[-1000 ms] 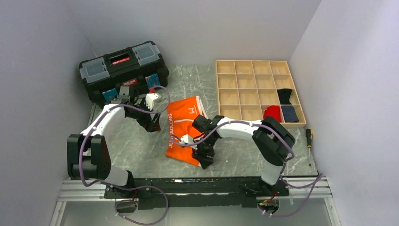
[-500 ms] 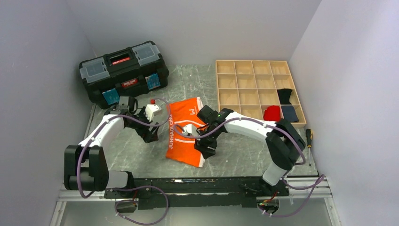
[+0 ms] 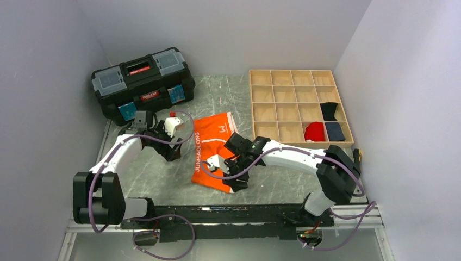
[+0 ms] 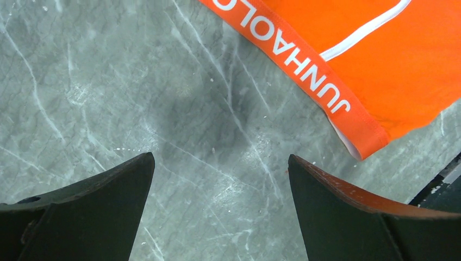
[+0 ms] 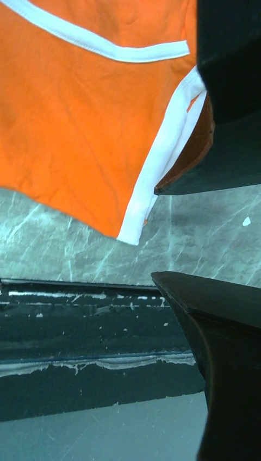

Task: Roll the underwear
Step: Fold the underwear at the center of the board.

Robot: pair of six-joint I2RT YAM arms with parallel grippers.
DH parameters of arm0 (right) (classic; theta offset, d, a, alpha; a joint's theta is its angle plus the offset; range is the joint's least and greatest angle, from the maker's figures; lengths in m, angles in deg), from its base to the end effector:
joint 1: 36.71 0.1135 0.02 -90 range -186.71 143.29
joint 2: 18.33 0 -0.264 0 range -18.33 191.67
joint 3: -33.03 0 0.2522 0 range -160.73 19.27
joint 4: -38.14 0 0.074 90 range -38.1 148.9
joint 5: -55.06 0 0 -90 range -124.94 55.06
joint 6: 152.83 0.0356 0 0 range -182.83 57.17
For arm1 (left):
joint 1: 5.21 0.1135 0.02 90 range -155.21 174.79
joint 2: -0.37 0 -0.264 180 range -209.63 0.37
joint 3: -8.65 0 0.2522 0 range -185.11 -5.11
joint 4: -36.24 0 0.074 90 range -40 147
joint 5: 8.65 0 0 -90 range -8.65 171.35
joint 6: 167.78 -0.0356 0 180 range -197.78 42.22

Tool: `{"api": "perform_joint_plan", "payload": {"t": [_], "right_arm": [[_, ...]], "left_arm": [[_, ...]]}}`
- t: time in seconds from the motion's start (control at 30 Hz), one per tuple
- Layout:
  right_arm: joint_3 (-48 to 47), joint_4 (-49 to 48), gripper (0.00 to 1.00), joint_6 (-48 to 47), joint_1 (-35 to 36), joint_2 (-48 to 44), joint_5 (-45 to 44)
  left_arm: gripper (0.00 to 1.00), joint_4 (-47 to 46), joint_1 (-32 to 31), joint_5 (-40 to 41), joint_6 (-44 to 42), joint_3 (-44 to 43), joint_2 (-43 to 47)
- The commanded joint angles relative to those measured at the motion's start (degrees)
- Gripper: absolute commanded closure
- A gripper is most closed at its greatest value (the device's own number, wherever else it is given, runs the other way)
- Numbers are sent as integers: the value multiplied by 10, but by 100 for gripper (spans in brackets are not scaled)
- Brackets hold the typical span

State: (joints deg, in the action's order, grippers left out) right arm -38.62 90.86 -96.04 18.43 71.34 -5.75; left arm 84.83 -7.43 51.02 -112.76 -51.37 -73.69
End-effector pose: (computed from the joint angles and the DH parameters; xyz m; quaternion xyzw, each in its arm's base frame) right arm 0.1532 0.2503 0.2003 -0.6951 0.6549 0.2747 0.1117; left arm 0.2394 -0.0273 0.2132 0.3578 0.8691 -0.1795 0.2908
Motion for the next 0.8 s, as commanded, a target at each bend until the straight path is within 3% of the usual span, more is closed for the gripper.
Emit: {"api": "perform_joint_plan", "payload": {"t": [0.0, 0.37, 0.77], "right_arm": [[10, -32, 44, 1, 19, -24, 34], [50, -69, 44, -8, 73, -11, -11], [49, -88, 45, -10, 84, 5, -57]], "left_arm": [[1, -10, -26, -20, 22, -28, -19], [1, -40, -176, 114, 43, -15, -77], [1, -25, -266, 156, 23, 3, -86]]}}
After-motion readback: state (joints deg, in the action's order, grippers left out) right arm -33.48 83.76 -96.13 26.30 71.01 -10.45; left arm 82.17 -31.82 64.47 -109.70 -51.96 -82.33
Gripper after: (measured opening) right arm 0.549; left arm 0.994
